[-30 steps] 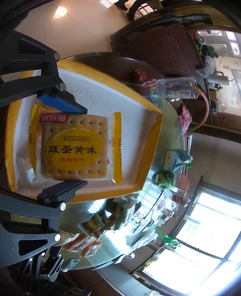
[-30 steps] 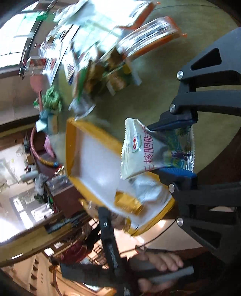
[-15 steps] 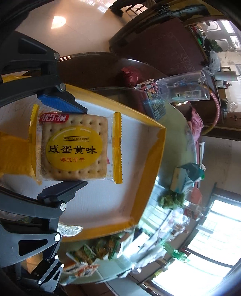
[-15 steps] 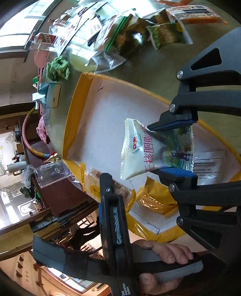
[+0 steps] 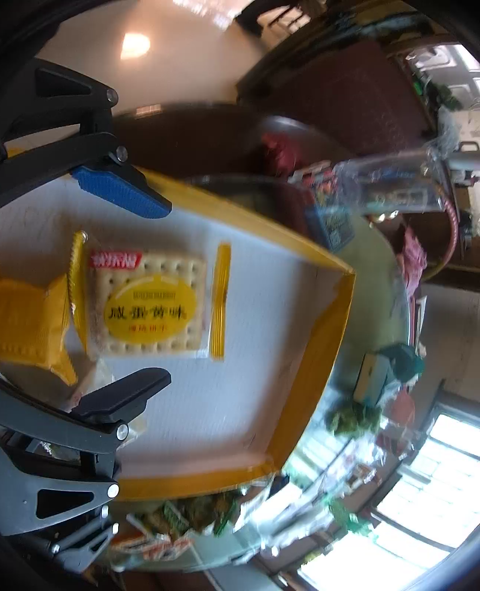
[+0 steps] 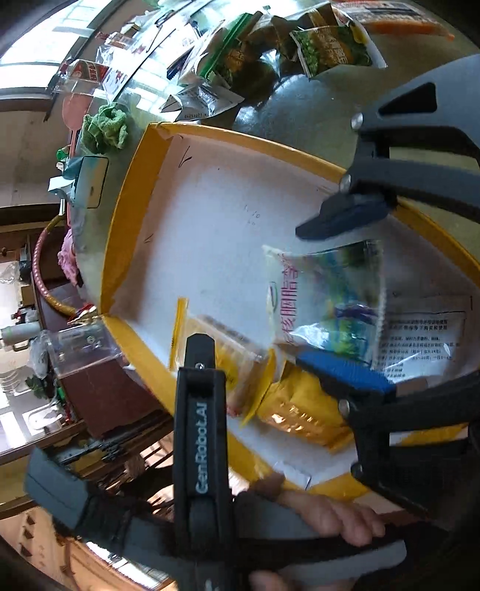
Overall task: Organize snacks
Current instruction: 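Grasp the white fruit bag with the right tool while the left tool releases the cracker pack in the tray, then grasp the green pea snack bag with the left tool while the right tool grasps the orange-edged biscuit pack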
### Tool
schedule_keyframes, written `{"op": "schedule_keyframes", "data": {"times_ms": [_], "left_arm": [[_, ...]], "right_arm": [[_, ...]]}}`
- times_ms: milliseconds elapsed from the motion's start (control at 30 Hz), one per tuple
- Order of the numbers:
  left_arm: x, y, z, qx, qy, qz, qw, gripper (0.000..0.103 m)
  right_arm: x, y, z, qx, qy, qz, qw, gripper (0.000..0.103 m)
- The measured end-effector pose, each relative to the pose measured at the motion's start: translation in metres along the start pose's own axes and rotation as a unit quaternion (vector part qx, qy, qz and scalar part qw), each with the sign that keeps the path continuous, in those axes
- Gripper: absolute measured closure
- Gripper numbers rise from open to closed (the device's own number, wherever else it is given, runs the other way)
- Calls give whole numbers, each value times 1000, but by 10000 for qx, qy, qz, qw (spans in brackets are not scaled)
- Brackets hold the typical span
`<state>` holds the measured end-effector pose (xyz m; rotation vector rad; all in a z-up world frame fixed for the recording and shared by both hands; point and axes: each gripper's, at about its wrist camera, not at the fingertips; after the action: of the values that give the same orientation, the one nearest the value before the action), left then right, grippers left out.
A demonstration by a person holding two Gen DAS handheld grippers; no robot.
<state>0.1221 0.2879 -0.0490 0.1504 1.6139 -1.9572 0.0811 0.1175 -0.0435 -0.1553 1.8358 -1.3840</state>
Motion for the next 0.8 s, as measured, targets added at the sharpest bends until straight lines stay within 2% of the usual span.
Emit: {"op": "schedule_keyframes", "data": {"times_ms": [67,200,300,400,567,700,800], "left_arm": [[-1,-3,1,45,-34,-47,10000,20],[12,-35,19,-202,39,677,9975,20],[38,-60,54,-168,487,1115,9924,20],[67,-69,94,2,888,1258,9881,20],[101,-64,152,547,1252,1204,9833,20],[109,-55,179,781,1305,925,9840,20],[108,-47,188,930,1160,673,9866,20]], "right_arm": [[1,-8,4,-109,114,67,9999,31],[16,-36,21,-507,352,373,9974,30],[38,-60,46,-780,561,742,9926,27],[67,-85,78,-912,660,1010,9885,26],[107,-116,146,-672,786,990,9897,26],[118,-129,201,234,1035,988,9894,26],[115,-124,235,581,1113,778,9890,26]]}}
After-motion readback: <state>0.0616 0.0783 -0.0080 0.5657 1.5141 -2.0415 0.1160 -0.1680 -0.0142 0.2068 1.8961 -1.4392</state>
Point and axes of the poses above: each gripper's, at about its wrist camera, not at the fingertips, and y roughly the way its jaws point, z to its right, x to its underside, and after that the axes turned 8 degrees about x, right-handed
